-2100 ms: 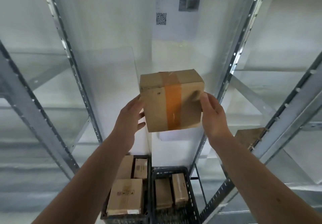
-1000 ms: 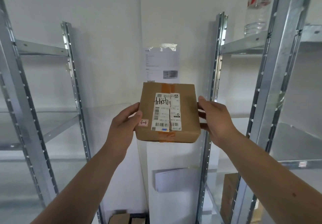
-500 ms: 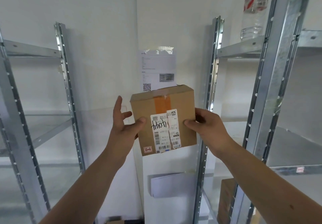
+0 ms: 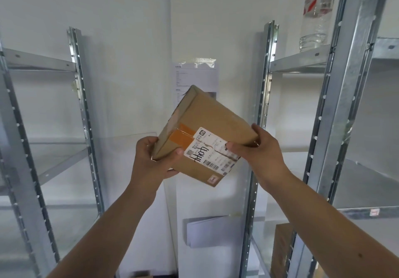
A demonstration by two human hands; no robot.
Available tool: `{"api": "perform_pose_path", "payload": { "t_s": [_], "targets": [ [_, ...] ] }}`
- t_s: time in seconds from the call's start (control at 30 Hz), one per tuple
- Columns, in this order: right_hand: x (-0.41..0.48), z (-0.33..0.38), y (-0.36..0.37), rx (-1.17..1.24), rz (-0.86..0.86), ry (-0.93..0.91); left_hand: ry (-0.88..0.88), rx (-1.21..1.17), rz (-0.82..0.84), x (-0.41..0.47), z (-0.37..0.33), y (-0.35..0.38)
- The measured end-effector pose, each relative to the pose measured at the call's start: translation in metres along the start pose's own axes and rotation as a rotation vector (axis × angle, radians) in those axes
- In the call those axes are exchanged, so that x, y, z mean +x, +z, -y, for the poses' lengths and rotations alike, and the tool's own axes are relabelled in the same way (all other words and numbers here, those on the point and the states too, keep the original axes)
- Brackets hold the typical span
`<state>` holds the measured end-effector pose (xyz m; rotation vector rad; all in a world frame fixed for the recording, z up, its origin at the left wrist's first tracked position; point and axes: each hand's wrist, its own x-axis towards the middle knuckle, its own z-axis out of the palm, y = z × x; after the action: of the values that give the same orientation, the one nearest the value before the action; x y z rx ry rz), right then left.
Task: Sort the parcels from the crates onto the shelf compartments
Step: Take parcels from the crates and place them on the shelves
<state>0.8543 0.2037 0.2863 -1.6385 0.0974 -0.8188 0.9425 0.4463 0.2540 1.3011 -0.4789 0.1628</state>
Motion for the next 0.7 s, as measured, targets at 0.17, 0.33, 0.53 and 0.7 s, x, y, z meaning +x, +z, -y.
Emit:
{"api": "perform_pose_path", "payload": {
  "t_s": [0.17, 0.33, 0.53, 0.7],
  "targets": [
    [-0.002, -0.001, 0.009, 0.278, 0.117, 0.078, -0.047, 0.030, 0.056, 0.005, 0.009, -0.003],
    [-0.010, -0.009, 0.012, 0.269, 0.359, 0.102, -0.021, 0.063, 0.189, 0.002, 0.012, -0.005],
    [-0.010, -0.017, 0.012, 0.398, 0.216, 0.032, 0.067, -0.030, 0.193, 0.001, 0.008, -0.007],
    [-0.005, -0.019, 0.018, 0.552, 0.309, 0.071, 0.055, -0.050, 0.282, -0.001, 0.010, -0.009]
  ]
}}
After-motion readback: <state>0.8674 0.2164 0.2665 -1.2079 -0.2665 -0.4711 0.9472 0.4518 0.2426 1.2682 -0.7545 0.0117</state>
